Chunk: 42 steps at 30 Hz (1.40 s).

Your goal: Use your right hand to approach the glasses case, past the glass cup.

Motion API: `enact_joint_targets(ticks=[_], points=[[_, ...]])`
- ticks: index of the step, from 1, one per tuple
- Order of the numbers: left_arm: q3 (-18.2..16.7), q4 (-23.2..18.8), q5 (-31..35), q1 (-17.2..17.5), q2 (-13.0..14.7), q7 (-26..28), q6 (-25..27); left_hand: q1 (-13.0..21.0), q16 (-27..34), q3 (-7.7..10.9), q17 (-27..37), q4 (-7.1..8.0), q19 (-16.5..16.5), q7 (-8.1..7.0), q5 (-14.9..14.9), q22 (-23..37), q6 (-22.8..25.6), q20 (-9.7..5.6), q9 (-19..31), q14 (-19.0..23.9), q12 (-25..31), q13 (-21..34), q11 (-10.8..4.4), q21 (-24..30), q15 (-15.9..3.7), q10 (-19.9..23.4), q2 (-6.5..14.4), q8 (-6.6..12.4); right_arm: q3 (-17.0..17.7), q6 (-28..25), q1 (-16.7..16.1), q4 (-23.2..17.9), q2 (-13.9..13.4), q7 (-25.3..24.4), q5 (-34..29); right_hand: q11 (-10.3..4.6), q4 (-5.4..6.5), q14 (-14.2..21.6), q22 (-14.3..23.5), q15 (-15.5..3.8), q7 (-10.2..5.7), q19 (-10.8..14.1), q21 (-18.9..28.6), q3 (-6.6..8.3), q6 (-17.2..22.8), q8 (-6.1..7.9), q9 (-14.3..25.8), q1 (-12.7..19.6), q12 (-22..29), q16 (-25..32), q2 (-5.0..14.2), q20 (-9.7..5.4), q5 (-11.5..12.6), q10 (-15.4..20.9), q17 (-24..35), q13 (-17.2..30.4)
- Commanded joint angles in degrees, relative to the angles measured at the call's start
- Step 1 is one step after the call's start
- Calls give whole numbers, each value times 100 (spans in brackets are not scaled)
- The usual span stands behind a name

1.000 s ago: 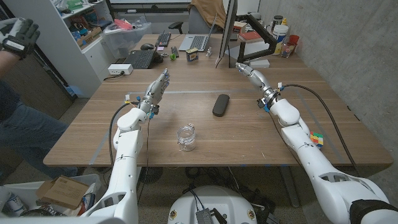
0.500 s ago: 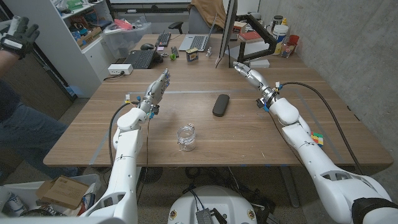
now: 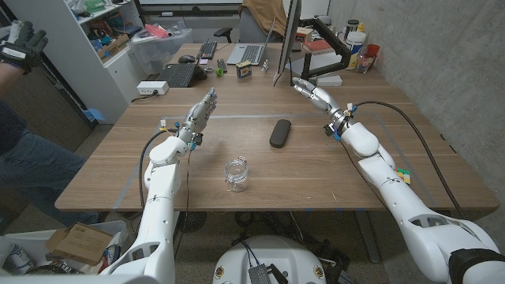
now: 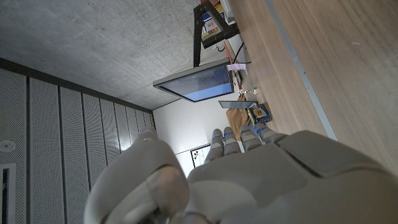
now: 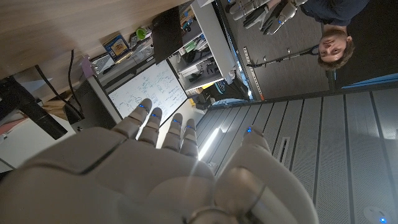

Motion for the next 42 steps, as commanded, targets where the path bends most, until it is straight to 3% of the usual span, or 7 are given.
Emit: enact_joint_targets(ticks=[1, 26, 33, 42], points=[[-32, 10, -10, -1, -12, -1, -52, -11, 9, -34, 13, 26, -60, 3, -19, 17, 28, -203, 12, -15, -2, 33, 59, -7, 33, -10, 56, 15, -167, 199, 103, 43, -130, -229, -387, -67, -26, 30, 11, 55, -67, 40, 46, 13, 34, 14, 10, 53, 19, 23, 3, 46, 57, -6, 15, 26], [-12, -41, -5, 25, -8, -10, -13, -9, 8, -52, 14, 22, -62, 33, -22, 18, 80, -200, 13, -12, -6, 34, 28, -6, 31, -7, 67, 17, -439, 342, 192, -39, -342, -625, -933, -20, -103, -6, 9, 56, -99, 12, 18, 56, -47, 1, 11, 194, 19, -6, 27, 94, 71, -26, 9, 26], [-8, -62, 5, 47, -2, -10, 12, -8, 9, -58, 14, 20, -68, 31, -23, 18, 90, -189, 14, -11, -8, 34, 32, -8, 34, -8, 70, 16, -523, 367, 245, -72, -412, -702, -1109, -64, -145, -39, 9, 43, -221, 8, 11, 98, -205, -37, 11, 291, -5, -20, 71, 105, 78, -110, 7, 27], [-35, -116, -16, 82, 2, 7, 19, -7, 7, -64, 14, 19, -71, 26, -24, 18, 96, -180, 14, -15, -11, 34, 34, -9, 34, -14, 74, 12, -619, 404, 273, -87, -467, -855, -1311, -47, -171, -51, 9, 34, -251, 8, 8, 109, -288, -48, 12, 341, -11, -23, 70, 119, 77, -148, 6, 27]])
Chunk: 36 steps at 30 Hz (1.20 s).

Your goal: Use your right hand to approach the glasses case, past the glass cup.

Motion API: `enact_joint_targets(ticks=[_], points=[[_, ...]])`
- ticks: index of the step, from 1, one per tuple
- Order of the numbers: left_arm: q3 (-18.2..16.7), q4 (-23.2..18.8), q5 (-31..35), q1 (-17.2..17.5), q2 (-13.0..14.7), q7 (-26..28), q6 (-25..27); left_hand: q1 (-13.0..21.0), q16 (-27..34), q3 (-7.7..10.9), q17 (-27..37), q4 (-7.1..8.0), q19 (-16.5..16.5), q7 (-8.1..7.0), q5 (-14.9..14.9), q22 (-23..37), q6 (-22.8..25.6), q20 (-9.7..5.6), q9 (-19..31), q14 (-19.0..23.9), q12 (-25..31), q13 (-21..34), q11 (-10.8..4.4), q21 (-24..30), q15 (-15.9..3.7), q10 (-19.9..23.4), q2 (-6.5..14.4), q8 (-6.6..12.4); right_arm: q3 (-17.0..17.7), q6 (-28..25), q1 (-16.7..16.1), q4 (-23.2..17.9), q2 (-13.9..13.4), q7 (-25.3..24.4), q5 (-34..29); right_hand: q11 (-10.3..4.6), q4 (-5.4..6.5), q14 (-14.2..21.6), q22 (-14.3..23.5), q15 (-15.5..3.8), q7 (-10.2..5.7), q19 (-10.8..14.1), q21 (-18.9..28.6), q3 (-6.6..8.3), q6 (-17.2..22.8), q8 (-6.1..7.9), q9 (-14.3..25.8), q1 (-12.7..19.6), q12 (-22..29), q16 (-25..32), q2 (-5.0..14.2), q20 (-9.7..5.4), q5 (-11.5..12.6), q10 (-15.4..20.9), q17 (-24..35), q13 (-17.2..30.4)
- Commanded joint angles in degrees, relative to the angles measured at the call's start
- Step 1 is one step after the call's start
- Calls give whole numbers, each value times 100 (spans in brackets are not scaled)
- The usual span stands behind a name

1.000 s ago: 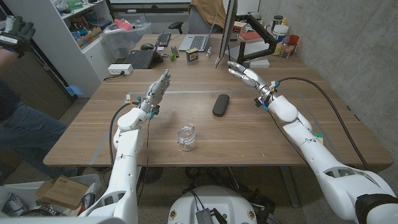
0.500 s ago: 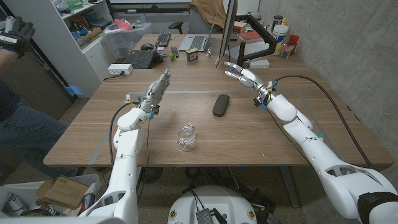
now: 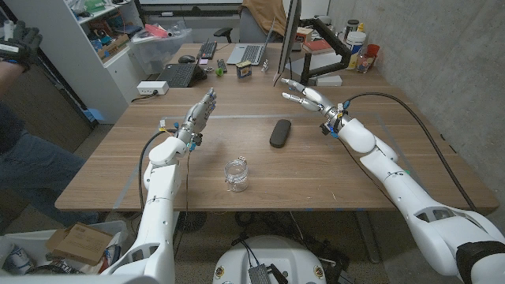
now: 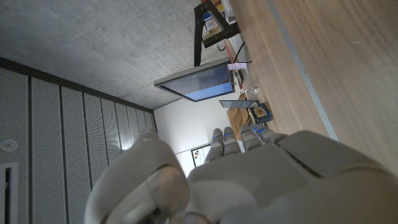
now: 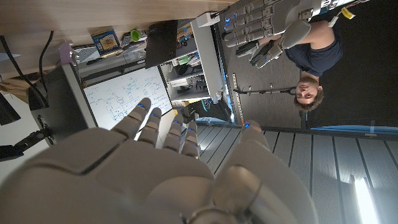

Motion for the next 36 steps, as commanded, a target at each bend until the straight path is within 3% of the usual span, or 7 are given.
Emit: enact_joint_targets(ticks=[1, 14, 32, 36], points=[[-21, -60, -7, 43, 14, 14, 33, 25, 6, -23, 14, 11, -40, 14, -24, 18, 28, -148, 15, -15, -12, 34, 29, -9, 36, -15, 42, 13, -132, 52, 56, -16, -82, -191, -271, 9, -47, -37, 9, -15, -25, 19, 8, 2, -86, -13, 13, 89, -10, -1, 7, 50, 34, -45, 19, 27], [-44, -84, -57, 58, 38, -16, 39, 25, 6, -36, 15, 10, -43, 19, -27, 19, 43, -130, 16, -16, -14, 35, 19, -9, 35, -16, 51, 7, -272, 123, 99, -117, -161, -447, -609, -11, -75, -26, 9, -49, -110, 28, 9, 11, -96, 12, 13, 145, -7, 6, 0, 89, 31, -71, 19, 28], [6, 69, -79, -54, 36, -115, -65, 29, 9, -51, 15, 6, -41, 15, -29, 19, 68, -126, 16, -8, -13, 35, 8, -7, 34, -9, 60, 4, -378, -43, -32, -582, -420, -738, -1121, -25, -105, -42, 11, -95, -238, 20, 2, 25, 107, 102, 11, 222, 16, -2, -8, 103, 30, -52, 19, 29], [19, 97, -68, -71, 24, -119, -74, 30, 9, -55, 15, 5, -41, 17, -29, 19, 80, -123, 16, -7, -9, 36, 16, -6, 36, 2, 62, 7, -406, -65, -39, -663, -483, -796, -1230, -25, -111, -131, 13, -84, -229, -6, -7, 36, 154, 115, 10, 250, 20, -32, 4, 163, 32, -51, 20, 29]])
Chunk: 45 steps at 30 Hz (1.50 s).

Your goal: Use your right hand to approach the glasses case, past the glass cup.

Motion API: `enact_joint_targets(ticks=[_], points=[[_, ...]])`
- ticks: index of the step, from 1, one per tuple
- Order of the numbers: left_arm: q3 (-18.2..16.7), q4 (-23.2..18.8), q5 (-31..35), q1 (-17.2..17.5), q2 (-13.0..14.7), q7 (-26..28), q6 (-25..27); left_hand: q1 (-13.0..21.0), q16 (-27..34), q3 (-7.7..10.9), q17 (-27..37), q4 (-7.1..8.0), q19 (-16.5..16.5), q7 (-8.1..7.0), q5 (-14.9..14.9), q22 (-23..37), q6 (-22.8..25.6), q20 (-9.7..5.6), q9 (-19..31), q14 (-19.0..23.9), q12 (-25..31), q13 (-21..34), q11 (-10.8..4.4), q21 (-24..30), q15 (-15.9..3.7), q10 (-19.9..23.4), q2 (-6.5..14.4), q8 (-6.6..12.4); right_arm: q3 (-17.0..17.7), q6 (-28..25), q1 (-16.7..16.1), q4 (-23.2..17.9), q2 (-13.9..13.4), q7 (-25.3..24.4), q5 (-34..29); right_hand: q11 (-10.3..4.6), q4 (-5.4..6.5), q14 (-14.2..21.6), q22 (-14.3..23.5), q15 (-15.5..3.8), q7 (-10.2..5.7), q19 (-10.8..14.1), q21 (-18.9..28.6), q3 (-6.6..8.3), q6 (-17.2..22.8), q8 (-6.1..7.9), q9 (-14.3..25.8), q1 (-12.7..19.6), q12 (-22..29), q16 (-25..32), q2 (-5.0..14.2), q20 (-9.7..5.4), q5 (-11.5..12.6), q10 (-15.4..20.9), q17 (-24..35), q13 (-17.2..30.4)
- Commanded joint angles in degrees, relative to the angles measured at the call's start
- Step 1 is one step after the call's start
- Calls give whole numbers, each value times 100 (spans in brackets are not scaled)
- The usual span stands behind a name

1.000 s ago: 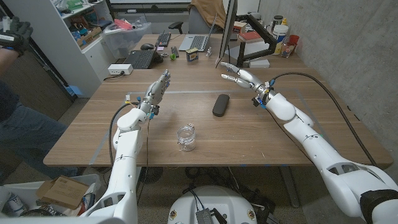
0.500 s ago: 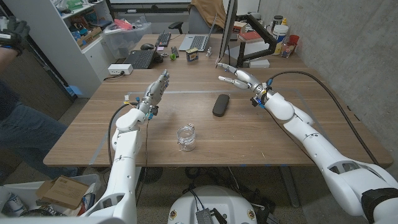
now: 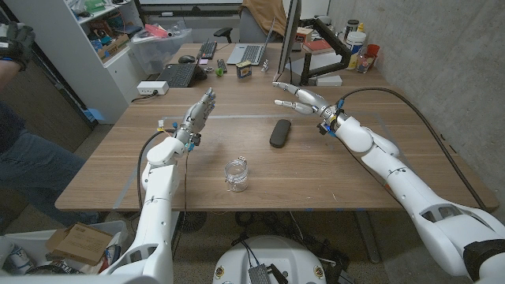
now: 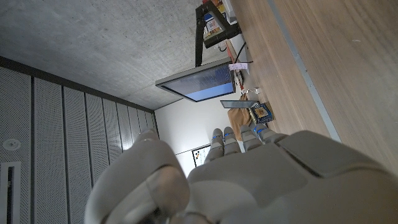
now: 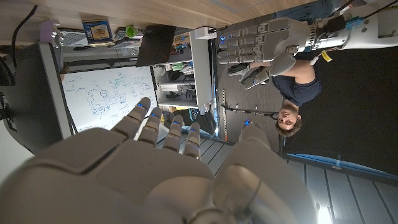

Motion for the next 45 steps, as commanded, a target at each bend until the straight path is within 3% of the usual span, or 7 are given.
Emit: enact_joint_targets(ticks=[1, 18, 45], points=[[37, 105, 5, -73, -28, -36, -78, 30, 7, -43, 15, 19, -43, 5, -29, 19, 28, -124, 17, -11, -8, 5, 17, -6, 32, 6, 63, 5, -84, -89, -56, -272, -186, -198, -342, -24, -44, -90, 14, 7, -13, 1, -9, 12, 59, 43, 10, 83, 21, -35, 14, 102, 32, 10, 19, 29], [47, 69, 17, -37, -88, 7, -144, 30, 5, -57, 16, 17, -61, 0, -31, 19, 59, -101, 17, -19, -6, 6, -9, -12, 34, 17, 71, 7, -347, -50, 184, -252, -340, -174, -643, 3, -46, -133, 19, 41, -5, -17, -9, 28, 167, 67, 9, 126, 30, -28, 30, 209, 25, 15, 22, 29], [64, 94, 77, -61, -107, 115, -114, 35, 5, -78, 16, 13, -68, -8, -34, 20, 96, -97, 18, -22, -8, 7, -14, -10, 23, 25, 86, 5, -751, 171, 717, 486, -266, -241, -810, 7, -38, -98, 24, 27, -7, -17, -1, 43, 252, 69, 8, 161, 43, 1, 55, 223, 12, 36, 25, 30]])
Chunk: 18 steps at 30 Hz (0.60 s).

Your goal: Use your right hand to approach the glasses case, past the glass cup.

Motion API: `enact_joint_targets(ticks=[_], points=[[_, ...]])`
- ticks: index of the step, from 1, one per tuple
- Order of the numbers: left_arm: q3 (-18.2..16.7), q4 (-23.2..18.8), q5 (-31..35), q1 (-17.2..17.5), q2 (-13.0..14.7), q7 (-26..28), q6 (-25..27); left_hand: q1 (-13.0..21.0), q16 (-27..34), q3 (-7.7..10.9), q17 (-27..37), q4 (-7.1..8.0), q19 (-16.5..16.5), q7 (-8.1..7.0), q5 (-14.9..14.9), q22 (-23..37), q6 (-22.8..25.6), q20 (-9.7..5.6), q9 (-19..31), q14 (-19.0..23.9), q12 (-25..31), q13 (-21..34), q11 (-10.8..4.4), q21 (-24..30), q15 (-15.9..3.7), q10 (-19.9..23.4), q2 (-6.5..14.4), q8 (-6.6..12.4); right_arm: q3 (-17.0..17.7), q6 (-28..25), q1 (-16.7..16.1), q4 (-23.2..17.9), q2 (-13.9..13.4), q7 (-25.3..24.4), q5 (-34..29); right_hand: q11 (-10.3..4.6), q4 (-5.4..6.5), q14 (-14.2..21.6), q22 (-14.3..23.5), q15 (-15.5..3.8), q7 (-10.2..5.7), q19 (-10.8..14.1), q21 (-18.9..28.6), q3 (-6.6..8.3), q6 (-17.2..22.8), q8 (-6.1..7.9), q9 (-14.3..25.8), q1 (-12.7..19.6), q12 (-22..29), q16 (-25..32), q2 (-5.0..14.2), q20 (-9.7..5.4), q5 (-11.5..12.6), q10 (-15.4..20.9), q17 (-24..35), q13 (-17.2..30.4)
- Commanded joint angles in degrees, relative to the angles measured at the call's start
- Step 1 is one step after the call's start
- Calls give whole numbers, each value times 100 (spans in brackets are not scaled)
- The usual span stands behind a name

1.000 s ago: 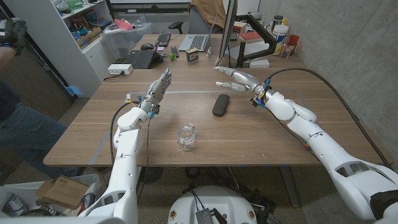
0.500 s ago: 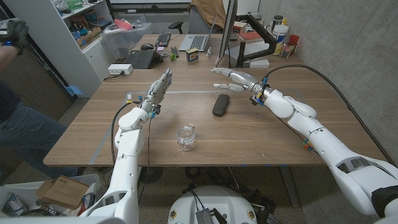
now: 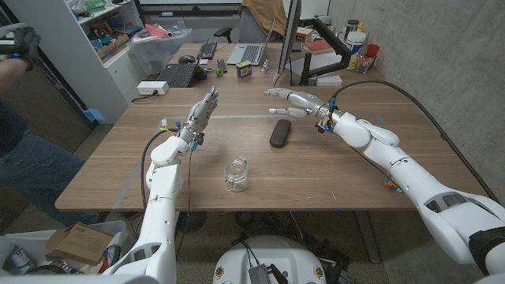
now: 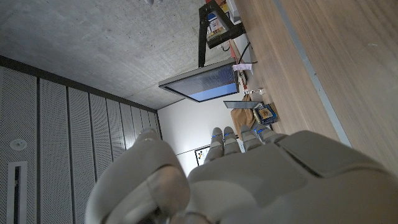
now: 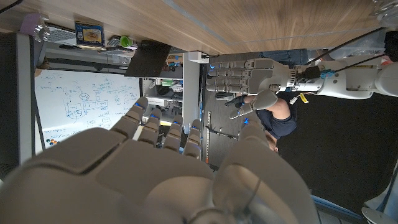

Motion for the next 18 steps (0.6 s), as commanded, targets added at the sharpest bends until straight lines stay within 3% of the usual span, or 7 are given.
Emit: enact_joint_targets(ticks=[1, 18], points=[[8, 56, 31, -39, -11, 42, 17, 4, 5, -32, 16, 13, -47, 10, 5, 20, 19, -119, 18, -22, -8, 8, -7, -10, 24, 3, 56, 6, -186, 130, 267, 387, 54, -83, -98, 4, -14, -8, 24, 12, -10, 33, -1, 20, 65, 31, 8, 77, 43, 24, 19, 34, 12, 34, 12, 30], [-25, 55, 62, -78, 28, 73, 33, 8, 7, -44, 17, 10, -40, 6, 4, 20, 53, -120, 19, -19, -3, 9, -25, -6, 24, 26, 68, 9, -473, 256, 601, 821, 136, -262, -346, -1, -6, 0, 25, 10, -33, 25, 0, 28, 149, 41, 8, 92, 50, 31, 35, 24, 4, 44, 16, 32]])
